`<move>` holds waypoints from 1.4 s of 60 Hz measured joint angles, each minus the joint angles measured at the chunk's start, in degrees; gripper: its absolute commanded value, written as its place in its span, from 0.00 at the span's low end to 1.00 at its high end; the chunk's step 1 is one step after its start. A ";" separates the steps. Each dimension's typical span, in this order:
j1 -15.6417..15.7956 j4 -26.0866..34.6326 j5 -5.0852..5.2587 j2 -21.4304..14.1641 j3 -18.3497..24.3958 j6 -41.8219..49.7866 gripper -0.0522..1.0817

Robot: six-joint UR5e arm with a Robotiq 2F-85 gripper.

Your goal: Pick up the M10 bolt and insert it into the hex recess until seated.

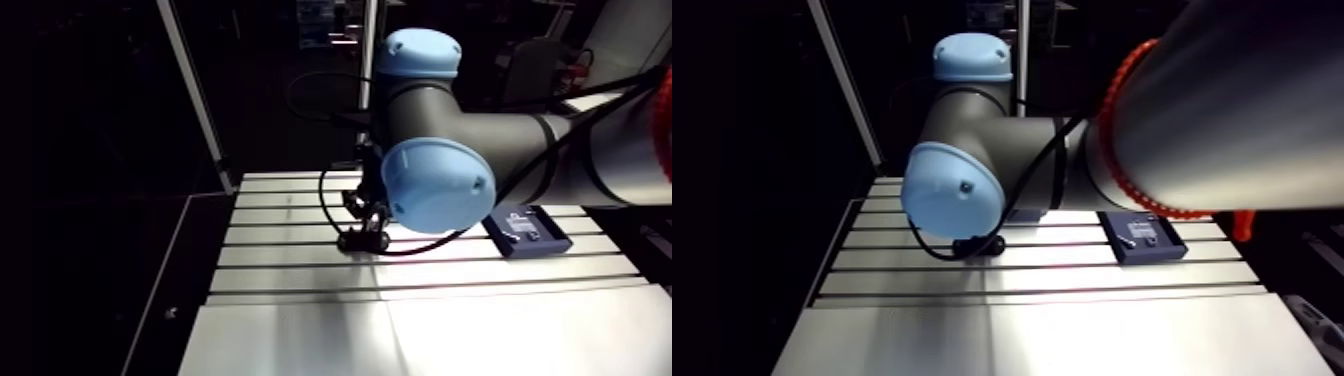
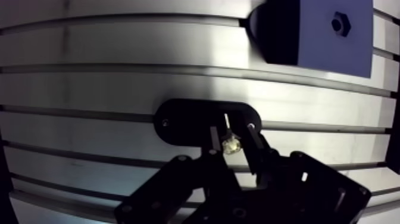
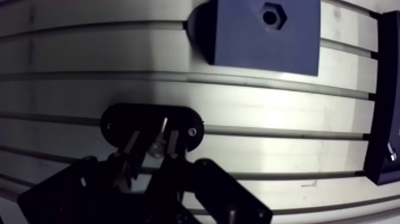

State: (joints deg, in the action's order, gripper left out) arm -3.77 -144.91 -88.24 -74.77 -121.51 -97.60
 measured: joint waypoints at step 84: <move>0.07 0.29 -0.22 -0.55 -0.44 0.00 0.67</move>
State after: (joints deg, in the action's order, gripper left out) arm -3.69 -144.61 -88.46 -75.31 -121.95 -97.61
